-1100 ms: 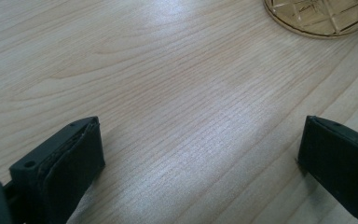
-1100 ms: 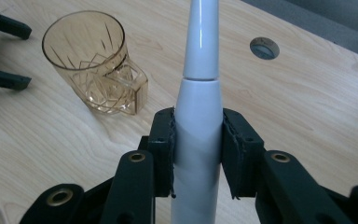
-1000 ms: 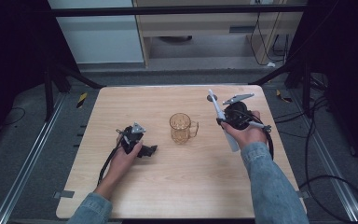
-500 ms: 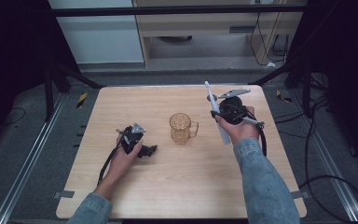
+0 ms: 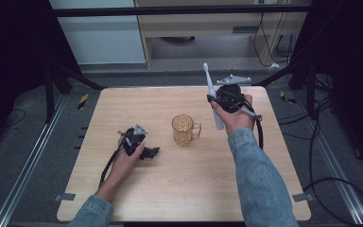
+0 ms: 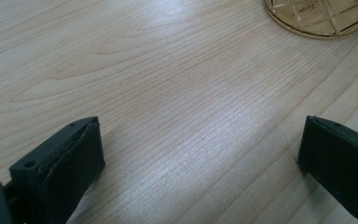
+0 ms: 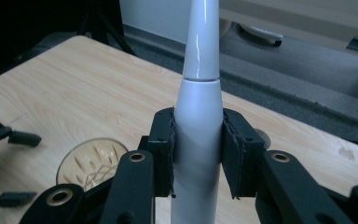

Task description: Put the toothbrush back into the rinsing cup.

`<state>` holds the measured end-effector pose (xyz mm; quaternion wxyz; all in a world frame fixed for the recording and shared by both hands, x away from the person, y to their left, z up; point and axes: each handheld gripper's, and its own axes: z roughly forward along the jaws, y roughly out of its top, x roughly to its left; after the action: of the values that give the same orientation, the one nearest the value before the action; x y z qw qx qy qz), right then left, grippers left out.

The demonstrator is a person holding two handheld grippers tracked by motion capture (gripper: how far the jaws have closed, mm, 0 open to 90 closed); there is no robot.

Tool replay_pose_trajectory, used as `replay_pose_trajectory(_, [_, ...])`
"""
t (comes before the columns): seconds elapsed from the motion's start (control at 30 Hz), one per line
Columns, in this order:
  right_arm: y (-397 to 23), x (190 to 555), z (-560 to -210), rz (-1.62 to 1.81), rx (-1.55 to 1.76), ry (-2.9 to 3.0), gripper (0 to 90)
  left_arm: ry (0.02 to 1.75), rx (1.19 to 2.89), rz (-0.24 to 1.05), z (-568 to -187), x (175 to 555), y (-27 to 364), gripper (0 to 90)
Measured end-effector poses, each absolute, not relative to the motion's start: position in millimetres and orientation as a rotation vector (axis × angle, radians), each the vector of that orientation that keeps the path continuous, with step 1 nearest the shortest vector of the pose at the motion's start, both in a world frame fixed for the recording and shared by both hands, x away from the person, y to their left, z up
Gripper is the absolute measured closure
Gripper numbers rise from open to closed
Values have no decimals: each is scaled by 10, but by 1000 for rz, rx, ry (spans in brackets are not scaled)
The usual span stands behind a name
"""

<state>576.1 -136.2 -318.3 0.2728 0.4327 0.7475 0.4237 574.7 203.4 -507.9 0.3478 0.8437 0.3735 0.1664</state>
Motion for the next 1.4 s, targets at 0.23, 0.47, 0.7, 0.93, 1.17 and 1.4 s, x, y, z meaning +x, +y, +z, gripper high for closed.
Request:
replay_pose_trajectory(0.23, [-1241,5859,-3181,1205,1161,1969,671,968,2188,432,-5079,5747,2034,0])
replay_pose_trajectory(0.47, [-1067,5883,-3149,1294,1138,1922,671,968,2188,432,-5079,5747,2034,0])
replay_pose_trajectory(0.7, [-871,5937,-3190,1403,1134,1879,671,967,2189,431,-5079,5747,2035,0])
replay_pose_trajectory(0.93, [-687,5994,-3300,1429,1135,1881,671,967,2189,432,-5079,5747,2035,0])
replay_pose_trajectory(1.17, [-594,6022,-3379,1425,1121,1894,670,967,2190,432,-5079,5747,2035,0])
replay_pose_trajectory(1.4, [-539,6031,-3458,1442,1126,1901,670,967,2190,431,-5079,5747,2035,0])
